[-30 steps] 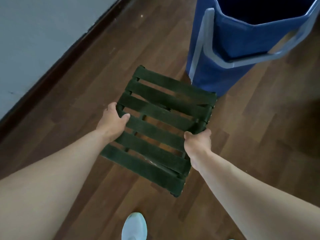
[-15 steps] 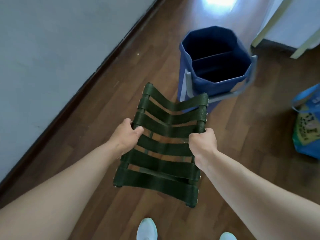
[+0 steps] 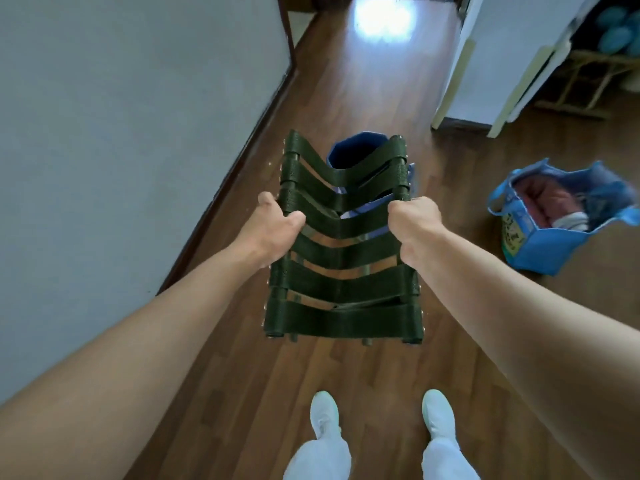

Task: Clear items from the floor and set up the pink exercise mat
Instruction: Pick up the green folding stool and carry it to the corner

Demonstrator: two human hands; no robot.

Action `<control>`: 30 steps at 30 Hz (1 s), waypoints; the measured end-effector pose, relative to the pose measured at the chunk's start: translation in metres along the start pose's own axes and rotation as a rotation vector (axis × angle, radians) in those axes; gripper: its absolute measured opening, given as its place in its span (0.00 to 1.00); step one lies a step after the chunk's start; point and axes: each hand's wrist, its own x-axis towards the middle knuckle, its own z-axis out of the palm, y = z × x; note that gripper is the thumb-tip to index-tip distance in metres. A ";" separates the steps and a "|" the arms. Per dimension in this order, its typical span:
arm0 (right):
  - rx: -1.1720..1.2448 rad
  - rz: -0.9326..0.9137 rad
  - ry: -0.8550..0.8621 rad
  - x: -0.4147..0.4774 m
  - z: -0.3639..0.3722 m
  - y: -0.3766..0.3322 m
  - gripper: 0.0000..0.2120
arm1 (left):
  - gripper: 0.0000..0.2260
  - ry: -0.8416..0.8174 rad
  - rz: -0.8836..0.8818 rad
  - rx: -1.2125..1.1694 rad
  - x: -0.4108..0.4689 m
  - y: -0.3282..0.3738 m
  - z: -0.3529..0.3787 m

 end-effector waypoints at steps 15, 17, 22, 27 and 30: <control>0.390 -0.024 0.341 -0.070 -0.253 0.017 0.06 | 0.15 -0.156 0.417 0.183 -0.103 0.222 0.081; 0.466 -0.003 0.407 -0.074 -0.298 0.031 0.10 | 0.14 -0.205 0.464 0.212 -0.116 0.257 0.114; 0.541 0.048 0.511 -0.076 -0.413 0.063 0.13 | 0.14 -0.326 0.600 0.271 -0.155 0.344 0.208; 0.574 0.022 0.680 -0.080 -0.511 0.093 0.08 | 0.15 -0.412 0.663 0.270 -0.189 0.419 0.288; 0.650 0.012 0.791 -0.081 -0.567 0.109 0.06 | 0.14 -0.477 0.720 0.262 -0.208 0.464 0.337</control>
